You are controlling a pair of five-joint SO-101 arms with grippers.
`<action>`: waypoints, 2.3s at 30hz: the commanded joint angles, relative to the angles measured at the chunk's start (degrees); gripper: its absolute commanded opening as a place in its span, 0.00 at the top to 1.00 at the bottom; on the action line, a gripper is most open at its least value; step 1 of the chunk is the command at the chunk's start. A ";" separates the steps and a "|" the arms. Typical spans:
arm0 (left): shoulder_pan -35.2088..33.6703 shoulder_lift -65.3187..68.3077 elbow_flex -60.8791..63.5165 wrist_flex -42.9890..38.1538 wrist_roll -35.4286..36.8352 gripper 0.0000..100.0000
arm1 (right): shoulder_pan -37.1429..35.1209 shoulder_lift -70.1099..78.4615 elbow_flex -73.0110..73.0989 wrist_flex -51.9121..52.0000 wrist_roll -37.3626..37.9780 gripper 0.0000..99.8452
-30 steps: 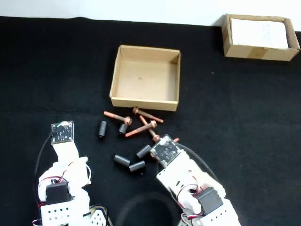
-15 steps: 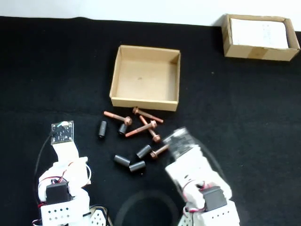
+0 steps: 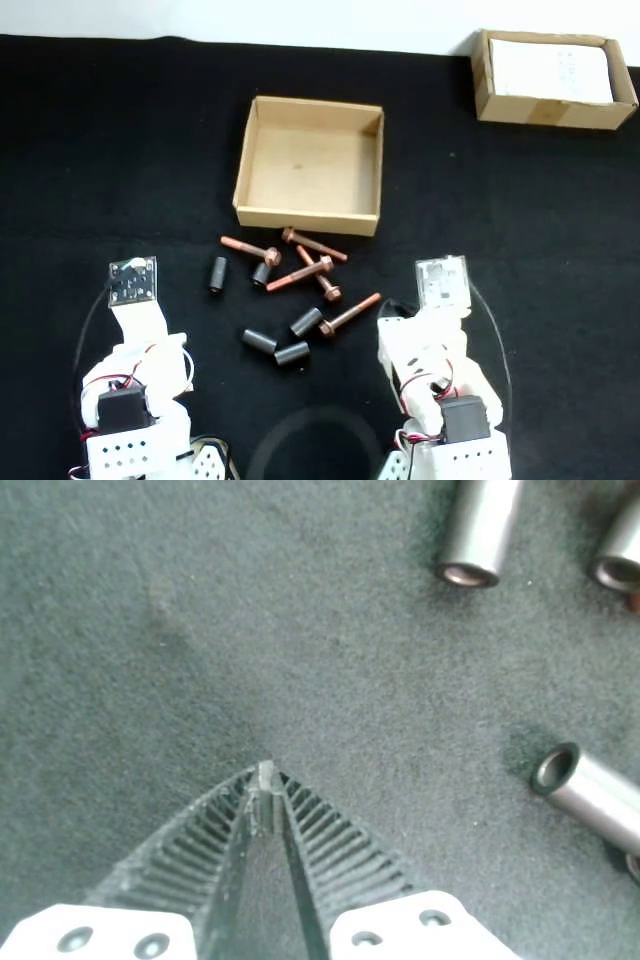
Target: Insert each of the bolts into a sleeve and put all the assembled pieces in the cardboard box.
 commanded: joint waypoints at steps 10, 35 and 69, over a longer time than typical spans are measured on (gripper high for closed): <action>1.19 -0.04 0.92 -0.79 -0.09 0.99 | 1.45 -0.22 5.67 -4.70 0.00 0.99; 5.41 -0.22 -1.89 -1.05 -4.48 0.97 | 1.89 -0.04 3.56 -4.35 3.08 0.99; 8.40 45.32 -45.85 13.10 7.91 0.74 | -11.82 60.62 -69.05 34.59 3.43 0.99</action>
